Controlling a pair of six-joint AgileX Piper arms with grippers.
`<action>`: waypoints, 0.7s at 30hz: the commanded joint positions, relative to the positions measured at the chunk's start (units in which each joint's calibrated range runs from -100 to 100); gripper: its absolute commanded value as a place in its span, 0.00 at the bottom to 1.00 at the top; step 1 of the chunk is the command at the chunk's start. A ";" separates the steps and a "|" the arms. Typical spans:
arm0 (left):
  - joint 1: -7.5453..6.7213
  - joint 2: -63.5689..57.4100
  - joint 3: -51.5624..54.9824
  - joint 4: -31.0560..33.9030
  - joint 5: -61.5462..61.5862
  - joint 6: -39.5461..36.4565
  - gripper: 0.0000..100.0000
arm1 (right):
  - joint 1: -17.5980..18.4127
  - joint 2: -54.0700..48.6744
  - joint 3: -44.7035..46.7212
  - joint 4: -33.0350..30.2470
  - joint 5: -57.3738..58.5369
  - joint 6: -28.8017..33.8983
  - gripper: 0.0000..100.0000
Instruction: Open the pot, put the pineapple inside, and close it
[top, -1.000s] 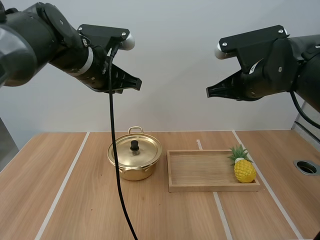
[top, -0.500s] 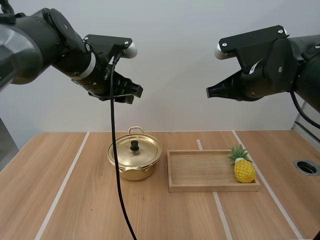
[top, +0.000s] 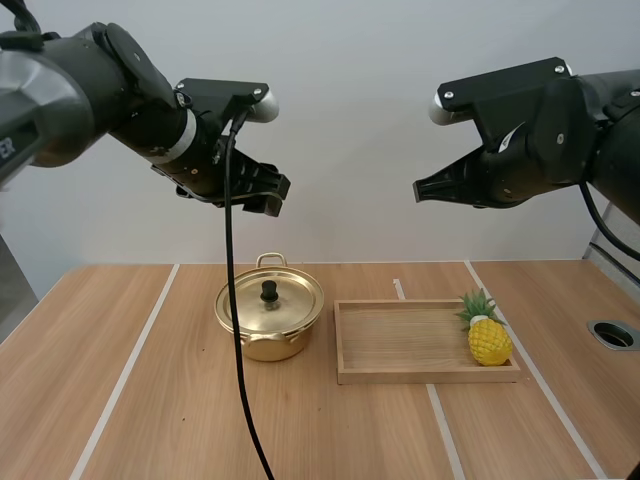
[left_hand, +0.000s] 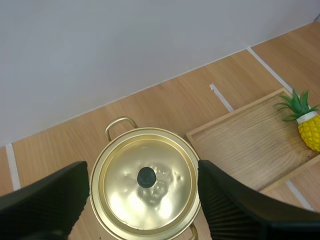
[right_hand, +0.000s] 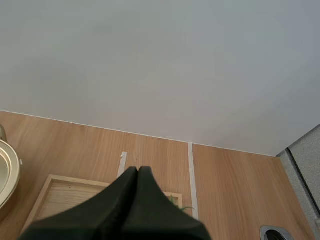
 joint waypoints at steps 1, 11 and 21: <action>-0.21 2.46 -0.14 -1.15 1.84 0.30 1.00 | -0.21 -0.35 -0.16 0.01 0.33 -0.40 0.00; -0.21 11.72 0.02 -1.27 2.26 0.30 1.00 | -0.21 -0.35 -0.16 0.01 0.74 -0.40 0.00; -0.21 18.85 0.02 -1.27 2.26 1.35 1.00 | -0.21 -0.35 -0.16 0.45 0.74 -0.40 0.00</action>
